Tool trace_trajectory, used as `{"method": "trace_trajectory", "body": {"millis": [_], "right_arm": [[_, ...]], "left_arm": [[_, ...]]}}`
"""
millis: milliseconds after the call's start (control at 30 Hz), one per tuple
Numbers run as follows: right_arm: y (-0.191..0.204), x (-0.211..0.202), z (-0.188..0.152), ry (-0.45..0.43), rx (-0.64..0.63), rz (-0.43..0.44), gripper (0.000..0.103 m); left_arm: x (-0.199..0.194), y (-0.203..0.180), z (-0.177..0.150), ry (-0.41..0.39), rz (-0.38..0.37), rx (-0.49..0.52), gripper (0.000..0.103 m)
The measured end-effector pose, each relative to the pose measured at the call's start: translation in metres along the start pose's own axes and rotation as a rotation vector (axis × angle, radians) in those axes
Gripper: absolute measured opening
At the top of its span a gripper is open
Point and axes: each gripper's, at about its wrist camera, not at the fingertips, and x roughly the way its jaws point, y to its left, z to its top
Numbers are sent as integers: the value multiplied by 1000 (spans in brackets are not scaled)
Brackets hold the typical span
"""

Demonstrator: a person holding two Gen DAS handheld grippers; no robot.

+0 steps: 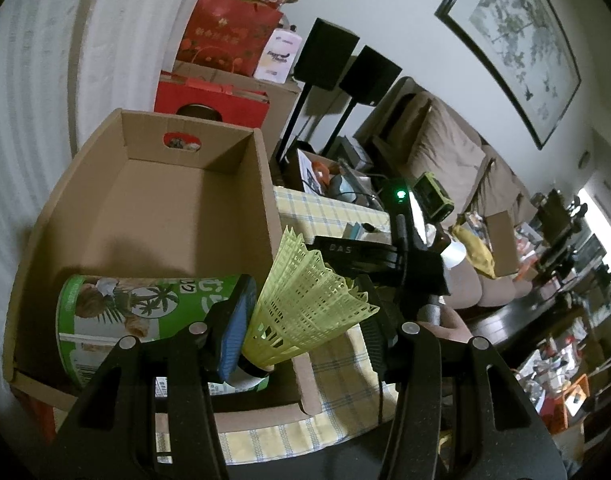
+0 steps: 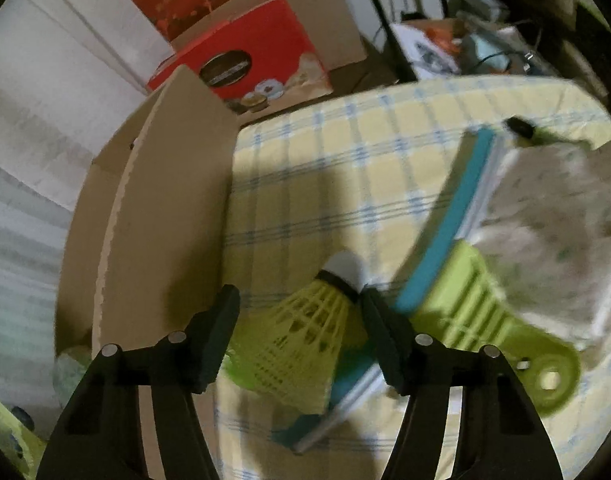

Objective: Organize objects
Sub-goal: 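Grasp a second yellow shuttlecock by its cork with the right gripper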

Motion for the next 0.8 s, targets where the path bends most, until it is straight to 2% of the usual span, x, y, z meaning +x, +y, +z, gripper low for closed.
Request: {"method": "trace_trajectory", "body": {"millis": [267,467,500,533,567,800], "right_arm": [[12,10,8,18,-17,-37,64],[32,16,13,52,-89,-114,63],[33,16,13,50,-95,-120,59],[32,15,12,46,-92,-111,49],[30,14,11,42,-85,-92,47],[17,-1,6,-22,-66,-56,43]], "left_arm": [[0,2,0,0,-4,-7,48],[1,3,0,3,-6,-6,48],[1,4,1,4,-5,-6,48],[1,4,1,5,-3,-8,48],[1,5,2,5,-2,-10,48],[-3,12,4,-1,10,-28,48]]}}
